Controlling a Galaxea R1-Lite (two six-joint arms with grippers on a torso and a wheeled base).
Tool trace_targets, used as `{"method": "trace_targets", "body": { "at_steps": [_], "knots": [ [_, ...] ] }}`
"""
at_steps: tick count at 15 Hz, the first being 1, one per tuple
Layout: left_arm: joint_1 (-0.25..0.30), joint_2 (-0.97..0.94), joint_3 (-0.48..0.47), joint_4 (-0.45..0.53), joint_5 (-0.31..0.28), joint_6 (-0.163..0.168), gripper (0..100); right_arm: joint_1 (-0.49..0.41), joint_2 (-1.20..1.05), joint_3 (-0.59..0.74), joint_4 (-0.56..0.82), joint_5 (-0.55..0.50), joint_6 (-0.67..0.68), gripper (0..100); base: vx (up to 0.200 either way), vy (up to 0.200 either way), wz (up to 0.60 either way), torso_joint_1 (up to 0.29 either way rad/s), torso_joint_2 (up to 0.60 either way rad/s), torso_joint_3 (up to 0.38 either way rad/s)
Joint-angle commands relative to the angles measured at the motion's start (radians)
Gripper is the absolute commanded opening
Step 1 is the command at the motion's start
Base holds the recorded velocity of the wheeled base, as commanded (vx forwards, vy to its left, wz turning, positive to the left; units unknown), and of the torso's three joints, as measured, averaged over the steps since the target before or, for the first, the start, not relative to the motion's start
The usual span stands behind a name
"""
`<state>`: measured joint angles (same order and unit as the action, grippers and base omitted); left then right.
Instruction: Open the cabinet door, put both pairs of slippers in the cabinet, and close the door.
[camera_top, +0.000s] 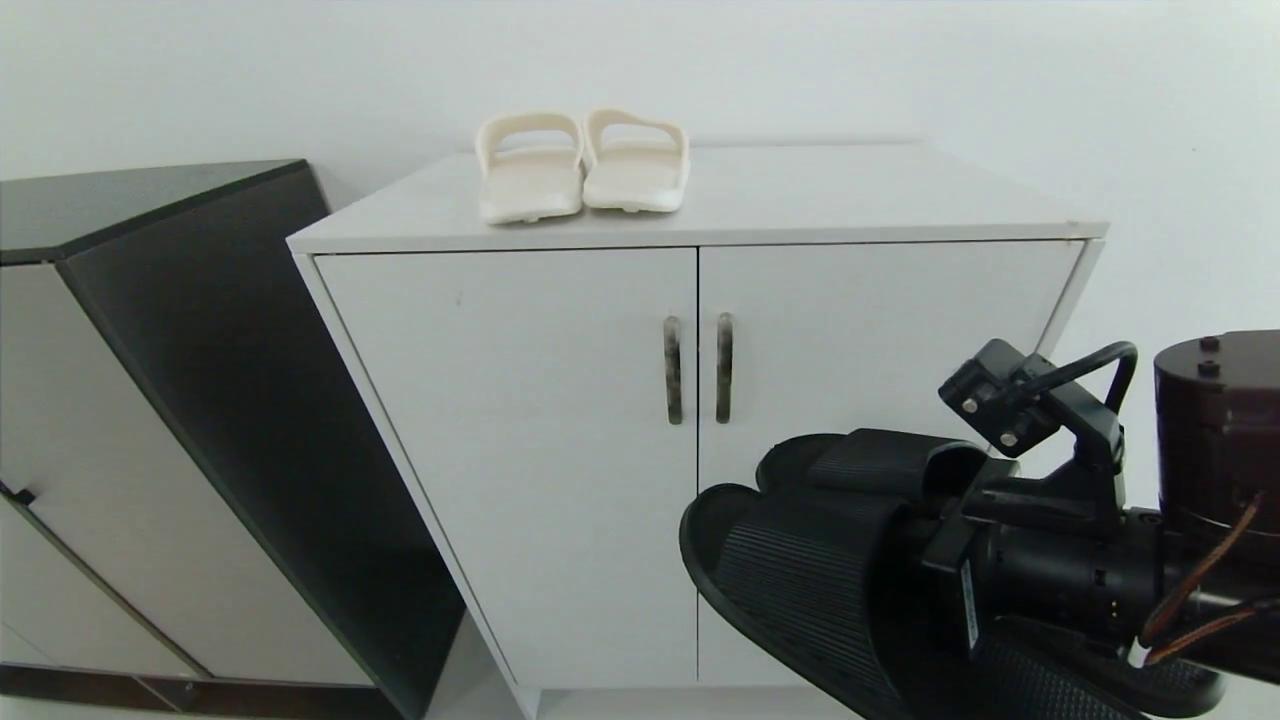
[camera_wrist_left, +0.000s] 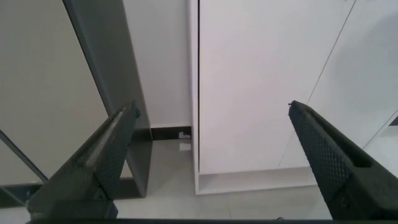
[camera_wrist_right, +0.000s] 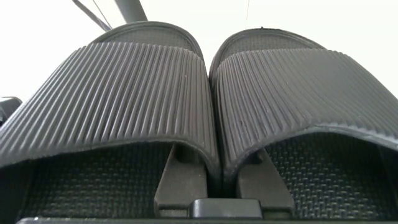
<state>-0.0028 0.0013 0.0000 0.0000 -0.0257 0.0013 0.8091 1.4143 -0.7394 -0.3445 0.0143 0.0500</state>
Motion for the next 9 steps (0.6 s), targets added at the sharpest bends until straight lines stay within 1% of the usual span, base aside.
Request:
{"method": "trace_targets", "body": {
  "at_steps": [1, 5, 6, 7, 8, 9],
  "knots": [
    [0.0, -0.001, 0.0, 0.0, 0.0, 0.0, 100, 0.001, -0.003, 0.011, -0.001, 0.0, -0.001, 0, 0.0, 0.0, 0.0, -0.076, 0.45, 0.359],
    [0.0, -0.001, 0.0, 0.002, -0.005, 0.003, 100, 0.001, 0.002, 0.015, -0.001, 0.0, -0.001, 0, 0.0, 0.0, 0.0, -0.049, 0.44, 0.393],
    [0.0, 0.011, 0.0, 0.003, -0.005, 0.017, 100, 0.002, 0.0, 0.015, -0.001, 0.0, -0.001, 0, 0.0, 0.0, 0.0, -0.017, 0.3, 0.286],
    [0.006, 0.046, 0.0, 0.003, 0.007, 0.045, 100, 0.005, -0.001, 0.015, -0.001, 0.0, -0.001, 0, 0.0, 0.0, 0.0, -0.007, 0.17, 0.173],
    [0.015, 0.074, -0.008, -0.002, 0.023, 0.052, 100, 0.019, -0.006, 0.023, -0.001, 0.0, -0.002, 0, 0.0, 0.0, 0.0, 0.002, 0.09, 0.09],
    [0.014, 0.134, -0.087, -0.011, 0.02, 0.023, 100, 0.027, -0.011, 0.025, -0.005, -0.002, -0.001, 0, 0.0, 0.0, 0.0, 0.002, 0.05, 0.041]
  ]
}}
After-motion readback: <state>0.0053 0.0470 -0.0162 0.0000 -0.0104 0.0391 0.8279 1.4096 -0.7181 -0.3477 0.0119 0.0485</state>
